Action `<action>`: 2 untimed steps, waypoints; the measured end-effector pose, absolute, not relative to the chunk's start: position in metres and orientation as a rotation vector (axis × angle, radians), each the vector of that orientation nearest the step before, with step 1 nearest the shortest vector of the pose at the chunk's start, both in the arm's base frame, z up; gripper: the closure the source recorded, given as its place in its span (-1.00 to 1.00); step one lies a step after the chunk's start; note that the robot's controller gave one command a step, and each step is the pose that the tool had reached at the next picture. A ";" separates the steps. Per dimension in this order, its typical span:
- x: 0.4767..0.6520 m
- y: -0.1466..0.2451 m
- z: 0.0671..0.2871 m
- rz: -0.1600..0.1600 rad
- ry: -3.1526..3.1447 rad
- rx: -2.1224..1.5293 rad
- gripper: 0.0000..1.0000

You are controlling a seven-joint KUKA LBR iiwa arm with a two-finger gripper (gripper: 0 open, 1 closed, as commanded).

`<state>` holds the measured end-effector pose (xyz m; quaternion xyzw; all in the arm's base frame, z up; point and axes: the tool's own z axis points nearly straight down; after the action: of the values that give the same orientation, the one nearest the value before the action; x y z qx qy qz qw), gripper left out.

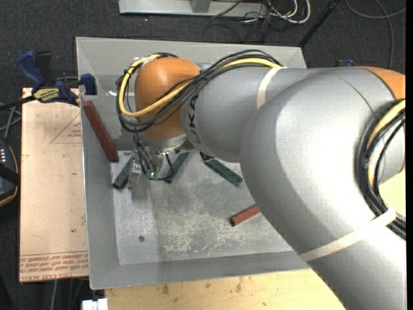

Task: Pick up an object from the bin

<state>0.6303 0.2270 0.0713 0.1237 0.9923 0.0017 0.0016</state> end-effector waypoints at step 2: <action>0.642 0.230 0.072 0.004 3.120 0.340 1.00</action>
Offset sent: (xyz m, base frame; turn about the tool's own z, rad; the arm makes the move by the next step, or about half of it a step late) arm 0.0204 0.0042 -0.0013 -0.0540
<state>0.6422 0.2303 0.0715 0.1083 0.9941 0.0011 0.0015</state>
